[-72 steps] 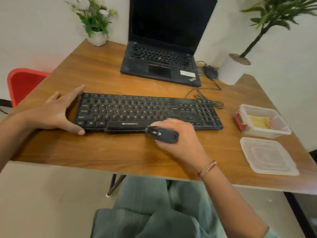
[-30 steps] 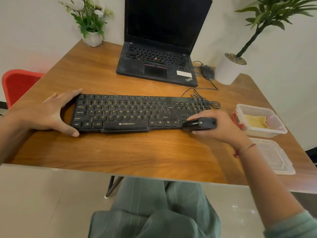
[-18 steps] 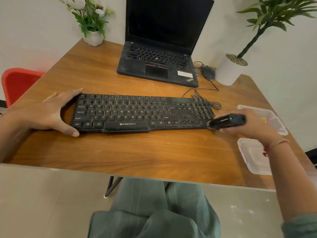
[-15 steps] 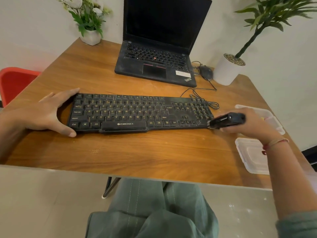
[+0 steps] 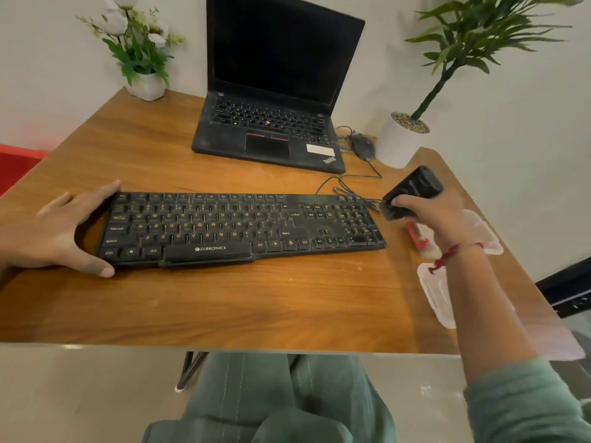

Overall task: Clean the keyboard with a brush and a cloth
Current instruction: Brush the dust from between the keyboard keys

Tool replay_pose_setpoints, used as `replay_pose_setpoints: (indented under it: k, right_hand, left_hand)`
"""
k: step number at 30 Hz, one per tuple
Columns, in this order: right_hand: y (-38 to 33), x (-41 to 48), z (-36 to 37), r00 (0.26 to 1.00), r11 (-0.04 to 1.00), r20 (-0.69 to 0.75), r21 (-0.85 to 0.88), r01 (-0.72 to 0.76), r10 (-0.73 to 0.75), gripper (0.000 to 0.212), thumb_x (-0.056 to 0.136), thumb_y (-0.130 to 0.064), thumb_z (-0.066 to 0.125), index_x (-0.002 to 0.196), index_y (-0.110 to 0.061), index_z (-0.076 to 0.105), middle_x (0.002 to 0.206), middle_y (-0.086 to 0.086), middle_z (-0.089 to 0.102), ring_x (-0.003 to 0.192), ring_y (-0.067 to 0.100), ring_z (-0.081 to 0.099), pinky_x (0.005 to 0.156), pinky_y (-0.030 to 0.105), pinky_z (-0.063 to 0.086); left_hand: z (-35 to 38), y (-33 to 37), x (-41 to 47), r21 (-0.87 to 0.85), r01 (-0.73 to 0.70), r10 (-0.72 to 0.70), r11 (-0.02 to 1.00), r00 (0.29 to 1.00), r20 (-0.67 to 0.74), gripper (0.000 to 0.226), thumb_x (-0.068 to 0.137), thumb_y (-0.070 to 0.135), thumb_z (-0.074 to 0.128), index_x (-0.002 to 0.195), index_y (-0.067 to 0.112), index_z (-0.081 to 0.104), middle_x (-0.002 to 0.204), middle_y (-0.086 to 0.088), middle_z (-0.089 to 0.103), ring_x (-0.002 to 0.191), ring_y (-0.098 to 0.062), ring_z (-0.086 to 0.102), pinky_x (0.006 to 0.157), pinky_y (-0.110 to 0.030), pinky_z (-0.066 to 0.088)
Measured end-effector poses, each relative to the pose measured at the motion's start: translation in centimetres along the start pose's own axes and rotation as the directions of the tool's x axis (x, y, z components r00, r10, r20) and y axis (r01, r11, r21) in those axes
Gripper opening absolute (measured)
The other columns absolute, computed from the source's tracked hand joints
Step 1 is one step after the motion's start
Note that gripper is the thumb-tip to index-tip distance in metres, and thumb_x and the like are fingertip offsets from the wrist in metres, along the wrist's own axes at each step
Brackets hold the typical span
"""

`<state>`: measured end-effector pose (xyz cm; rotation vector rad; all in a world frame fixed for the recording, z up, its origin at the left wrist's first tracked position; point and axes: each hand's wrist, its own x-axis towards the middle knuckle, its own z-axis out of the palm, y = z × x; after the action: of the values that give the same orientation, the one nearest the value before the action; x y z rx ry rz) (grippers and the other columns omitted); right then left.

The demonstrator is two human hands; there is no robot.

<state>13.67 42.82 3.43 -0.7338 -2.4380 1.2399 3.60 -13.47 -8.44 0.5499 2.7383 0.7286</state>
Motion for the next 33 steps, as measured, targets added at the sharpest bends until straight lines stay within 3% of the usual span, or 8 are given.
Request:
replay_pose_setpoints:
  k: [3,7,14,21,24,27,30,33]
  right_hand:
    - [-0.4,0.9,2.1,0.999,0.998,-0.036,0.048,-0.029,0.031,0.032,0.057,-0.030,0.083,0.078,-0.021,0.061,0.086,0.004,0.069,0.088,0.022,0.068,0.078,0.041,0.058]
    - [-1.1,2.1,3.7,1.000,1.000,-0.011,0.014,-0.020,0.020,0.024,0.069,-0.026,0.079,0.072,-0.025,0.056,0.083,0.003,0.066,0.078,0.018,0.067,0.075,0.038,0.059]
    - [-2.2,3.2,3.6,0.990,0.992,0.118,-0.114,-0.062,0.076,0.020,0.070,-0.021,0.077,0.076,-0.021,0.058,0.093,0.010,0.070,0.081,0.021,0.070,0.073,0.035,0.059]
    - [-0.2,-1.0,0.4,0.976,0.979,0.185,-0.187,-0.076,0.111,0.020,0.071,-0.016,0.077,0.087,-0.012,0.064,0.077,0.006,0.068,0.061,0.011,0.066,0.044,0.018,0.050]
    - [0.0,-2.6,-1.0,0.963,0.954,0.211,-0.279,-0.107,0.169,0.022,0.071,-0.015,0.078,0.085,-0.010,0.062,0.077,0.008,0.068,0.063,0.015,0.066,0.043,0.019,0.050]
    - [-0.8,-4.3,-1.8,0.905,0.927,0.366,-0.367,-0.076,0.219,0.023,0.072,-0.012,0.077,0.090,-0.010,0.063,0.080,0.010,0.069,0.064,0.015,0.067,0.048,0.019,0.052]
    - [-2.1,-4.9,-2.6,0.941,0.963,0.320,-0.269,-0.026,0.114,0.025,0.074,-0.012,0.077,0.095,-0.009,0.064,0.083,0.011,0.070,0.057,0.010,0.065,0.046,0.016,0.051]
    - [-3.1,-4.6,-2.8,0.989,0.999,0.144,0.042,-0.020,0.014,0.032,0.071,-0.012,0.078,0.101,-0.008,0.065,0.094,0.010,0.070,0.074,0.014,0.068,0.052,0.019,0.055]
  left_hand:
    - [-0.1,0.3,0.0,-0.008,-0.001,0.001,1.000,1.000,0.024,0.150,0.018,0.084,0.077,0.145,0.060,0.000,0.158,0.009,0.023,0.147,-0.029,0.015,0.119,-0.048,0.004]
    - [0.0,1.2,-0.1,0.035,-0.021,0.020,0.999,1.000,0.015,0.145,0.019,0.088,0.073,0.143,0.058,0.006,0.155,0.012,0.026,0.146,-0.019,0.019,0.120,-0.039,-0.005]
    - [0.4,2.7,-0.7,0.030,-0.110,0.112,0.994,0.986,-0.120,0.120,0.021,0.095,0.062,0.130,0.066,0.019,0.130,0.015,0.043,0.130,-0.027,0.043,0.116,-0.052,0.015]
    - [0.4,3.7,-1.1,0.025,-0.108,0.110,0.994,0.981,-0.158,0.116,0.018,0.097,0.058,0.124,0.071,0.019,0.129,0.011,0.046,0.126,-0.028,0.044,0.112,-0.056,0.023]
    - [0.7,3.3,-0.9,0.009,-0.122,0.122,0.992,0.978,-0.168,0.117,0.020,0.096,0.061,0.127,0.068,0.022,0.134,-0.001,0.051,0.126,-0.030,0.045,0.111,-0.059,0.025]
    - [0.6,3.0,-0.7,0.005,-0.101,0.101,0.995,0.983,-0.156,0.118,0.020,0.095,0.062,0.127,0.066,0.023,0.136,-0.002,0.051,0.127,-0.030,0.045,0.112,-0.058,0.024]
    - [0.3,3.4,-0.8,0.037,-0.061,0.065,0.997,0.991,-0.116,0.118,0.018,0.096,0.062,0.125,0.068,0.019,0.140,-0.002,0.049,0.130,-0.030,0.043,0.114,-0.056,0.021]
    - [0.1,4.0,-1.2,0.025,-0.029,0.031,0.999,0.996,-0.086,0.117,0.016,0.097,0.059,0.123,0.070,0.018,0.145,-0.003,0.045,0.133,-0.029,0.037,0.116,-0.050,0.016]
